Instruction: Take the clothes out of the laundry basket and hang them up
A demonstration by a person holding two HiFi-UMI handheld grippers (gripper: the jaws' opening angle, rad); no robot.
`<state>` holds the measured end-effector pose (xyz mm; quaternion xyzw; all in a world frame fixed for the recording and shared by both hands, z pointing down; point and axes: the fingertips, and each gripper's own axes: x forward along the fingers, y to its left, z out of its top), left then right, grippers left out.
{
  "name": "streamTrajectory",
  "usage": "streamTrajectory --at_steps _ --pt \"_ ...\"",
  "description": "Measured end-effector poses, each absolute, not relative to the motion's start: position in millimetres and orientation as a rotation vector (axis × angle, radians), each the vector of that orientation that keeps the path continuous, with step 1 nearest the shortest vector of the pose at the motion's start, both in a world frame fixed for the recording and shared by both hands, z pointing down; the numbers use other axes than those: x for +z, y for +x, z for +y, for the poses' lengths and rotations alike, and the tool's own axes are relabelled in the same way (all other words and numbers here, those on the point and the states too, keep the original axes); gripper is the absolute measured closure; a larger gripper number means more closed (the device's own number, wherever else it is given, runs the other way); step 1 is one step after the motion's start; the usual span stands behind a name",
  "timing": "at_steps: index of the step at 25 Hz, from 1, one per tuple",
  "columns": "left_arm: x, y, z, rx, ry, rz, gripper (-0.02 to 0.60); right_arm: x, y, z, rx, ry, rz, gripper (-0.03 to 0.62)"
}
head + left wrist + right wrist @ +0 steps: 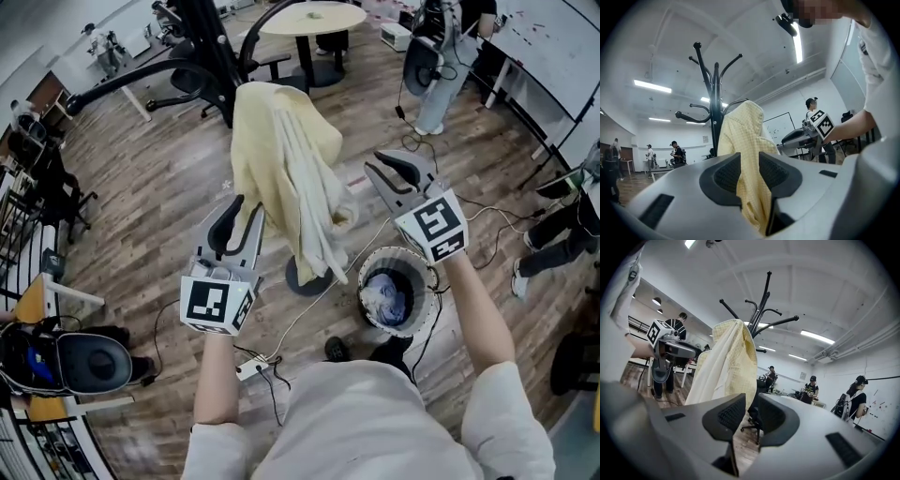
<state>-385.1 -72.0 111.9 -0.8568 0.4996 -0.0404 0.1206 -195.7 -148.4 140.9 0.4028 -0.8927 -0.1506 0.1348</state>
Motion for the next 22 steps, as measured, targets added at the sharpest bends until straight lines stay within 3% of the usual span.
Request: streamTrajectory --at_steps 22 --pt "246 -213 -12 -0.311 -2.917 1.083 0.517 271 -77 -55 0.045 1.412 -2.53 0.565"
